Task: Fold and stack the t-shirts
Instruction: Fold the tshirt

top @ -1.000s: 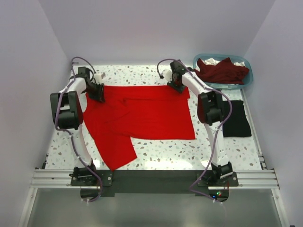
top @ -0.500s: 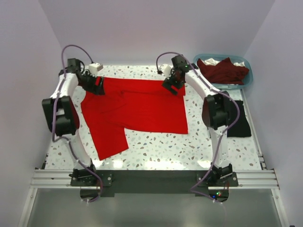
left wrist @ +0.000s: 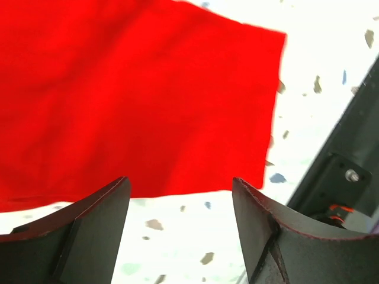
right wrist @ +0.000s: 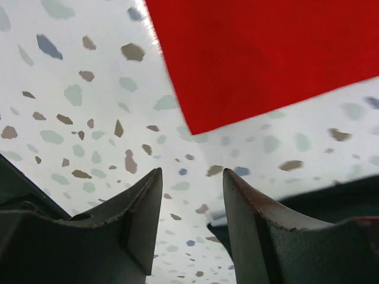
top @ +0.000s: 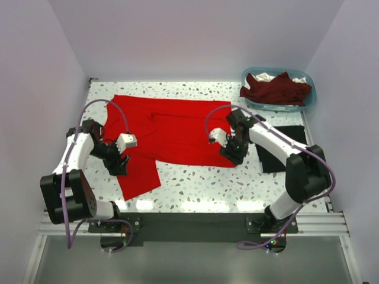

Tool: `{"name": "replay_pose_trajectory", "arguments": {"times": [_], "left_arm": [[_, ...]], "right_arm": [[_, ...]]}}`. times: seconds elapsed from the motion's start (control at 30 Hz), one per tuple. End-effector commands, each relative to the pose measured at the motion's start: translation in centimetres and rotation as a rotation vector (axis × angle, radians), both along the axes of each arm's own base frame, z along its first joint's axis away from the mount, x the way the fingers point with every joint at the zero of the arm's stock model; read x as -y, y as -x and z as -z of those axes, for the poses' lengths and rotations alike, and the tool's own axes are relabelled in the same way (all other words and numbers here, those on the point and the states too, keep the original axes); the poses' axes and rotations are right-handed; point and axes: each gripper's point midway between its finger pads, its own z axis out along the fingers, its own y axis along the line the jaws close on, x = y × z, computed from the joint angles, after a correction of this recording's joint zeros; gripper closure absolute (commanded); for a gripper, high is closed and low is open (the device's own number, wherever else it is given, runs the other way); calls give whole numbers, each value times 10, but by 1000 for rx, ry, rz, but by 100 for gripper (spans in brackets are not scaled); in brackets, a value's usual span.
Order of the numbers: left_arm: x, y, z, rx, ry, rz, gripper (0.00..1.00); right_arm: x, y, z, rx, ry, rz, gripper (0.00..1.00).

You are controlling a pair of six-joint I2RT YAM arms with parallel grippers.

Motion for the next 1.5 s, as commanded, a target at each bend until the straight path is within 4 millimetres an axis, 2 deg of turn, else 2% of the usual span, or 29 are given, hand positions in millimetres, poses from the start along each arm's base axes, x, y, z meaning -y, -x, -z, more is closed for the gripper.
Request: {"name": "replay_pose_trajectory", "arguments": {"times": [0.0, 0.07, 0.17, 0.3, 0.57, 0.77, 0.93, 1.13, 1.23, 1.3, 1.33, 1.37, 1.43, 1.47], "left_arm": [[2, 14, 4, 50, -21, 85, 26], [2, 20, 11, 54, -37, 84, 26], [-2, 29, 20, 48, -68, 89, 27], [-9, 39, 31, 51, -129, 107, 26], [-11, 50, 37, 48, -153, 119, 23], [-19, 57, 53, 65, -228, 156, 21], [-22, 48, 62, 115, -276, 142, 20], [-4, 45, 68, 132, -238, 202, 21], [5, 46, 77, 136, -252, 257, 23], [2, 47, 83, 123, -272, 254, 26], [7, 53, 89, 110, -274, 294, 27], [4, 56, 92, 96, -294, 303, 29], [1, 67, 99, 64, -308, 337, 35], [-2, 69, 101, 57, -326, 345, 47]], "right_arm": [[0, -6, 18, 105, 47, -41, 52], [-2, -10, 31, 122, 53, -44, 52], [-5, -16, 40, 130, 58, -49, 52], [-13, -17, 44, 128, 49, -71, 51], [-24, -4, 46, 100, 35, -124, 51], [-18, -2, 72, 86, 86, -153, 46], [-11, -5, 87, 88, 126, -160, 47], [-7, -6, 96, 93, 150, -156, 58], [-6, -7, 97, 95, 160, -151, 67], [-6, -7, 97, 93, 162, -151, 75], [-6, -7, 97, 91, 163, -145, 78], [-6, -8, 97, 91, 167, -140, 85], [-7, -10, 96, 87, 168, -132, 91], [-7, -10, 96, 85, 167, -131, 98]]}}
